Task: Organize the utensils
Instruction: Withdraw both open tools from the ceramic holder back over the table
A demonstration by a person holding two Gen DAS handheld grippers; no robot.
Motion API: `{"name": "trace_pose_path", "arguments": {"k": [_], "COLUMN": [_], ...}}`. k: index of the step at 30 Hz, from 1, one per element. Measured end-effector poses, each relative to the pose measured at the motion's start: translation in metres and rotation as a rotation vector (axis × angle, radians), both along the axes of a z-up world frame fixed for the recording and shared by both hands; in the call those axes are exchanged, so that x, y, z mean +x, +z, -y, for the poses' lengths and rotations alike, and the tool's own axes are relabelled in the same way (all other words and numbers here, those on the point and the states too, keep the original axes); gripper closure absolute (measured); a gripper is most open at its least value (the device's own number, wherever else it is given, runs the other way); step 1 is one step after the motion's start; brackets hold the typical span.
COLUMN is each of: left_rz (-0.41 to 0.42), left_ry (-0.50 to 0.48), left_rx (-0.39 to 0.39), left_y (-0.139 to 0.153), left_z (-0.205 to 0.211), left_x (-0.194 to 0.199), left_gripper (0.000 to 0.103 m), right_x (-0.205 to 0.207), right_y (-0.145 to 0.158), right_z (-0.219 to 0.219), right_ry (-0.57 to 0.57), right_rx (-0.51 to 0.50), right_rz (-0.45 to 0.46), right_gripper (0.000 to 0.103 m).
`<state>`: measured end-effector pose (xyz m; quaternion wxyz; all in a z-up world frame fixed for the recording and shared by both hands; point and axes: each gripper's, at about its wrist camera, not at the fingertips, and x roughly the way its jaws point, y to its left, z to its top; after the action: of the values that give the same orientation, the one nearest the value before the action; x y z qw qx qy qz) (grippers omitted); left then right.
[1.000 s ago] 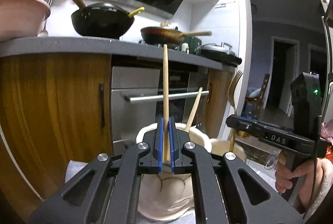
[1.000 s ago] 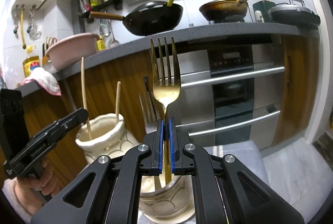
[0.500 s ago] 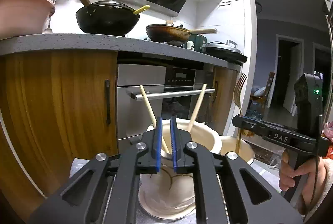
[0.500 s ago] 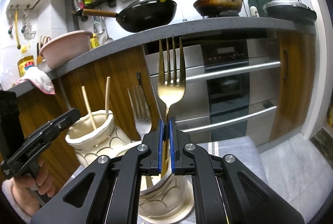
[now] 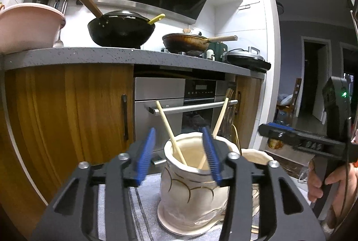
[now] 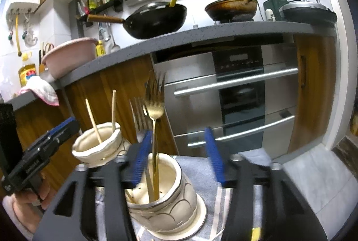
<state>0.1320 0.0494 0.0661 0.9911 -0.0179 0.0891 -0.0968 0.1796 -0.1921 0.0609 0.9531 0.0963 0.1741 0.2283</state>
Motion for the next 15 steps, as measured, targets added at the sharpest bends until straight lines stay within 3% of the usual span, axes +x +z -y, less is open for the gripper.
{"name": "trace_pose_path", "arguments": {"k": [3,5,6,15], "left_rz": [0.012,0.028,0.038,0.026], "left_ry": [0.026,0.060,0.076,0.079], "left_rx": [0.002,0.002,0.004,0.035], "left_y": [0.001,0.003,0.004,0.009], "left_z": [-0.001,-0.001,-0.001,0.013], "left_x": [-0.010,-0.021,-0.026,-0.072], "left_gripper": [0.034,0.012,0.007,0.005], "right_x": [-0.010,-0.018,-0.021,-0.058], "right_y": [0.006,0.009,0.010,-0.001], "right_z": [0.008,0.014,0.016,0.048], "right_ry": [-0.021,-0.049,-0.062,-0.163], "right_rx": [0.009,0.015,0.015,-0.020], "right_rz": [0.012,0.023,0.029,0.001], "right_gripper": [0.022,0.011,0.007,0.005]}}
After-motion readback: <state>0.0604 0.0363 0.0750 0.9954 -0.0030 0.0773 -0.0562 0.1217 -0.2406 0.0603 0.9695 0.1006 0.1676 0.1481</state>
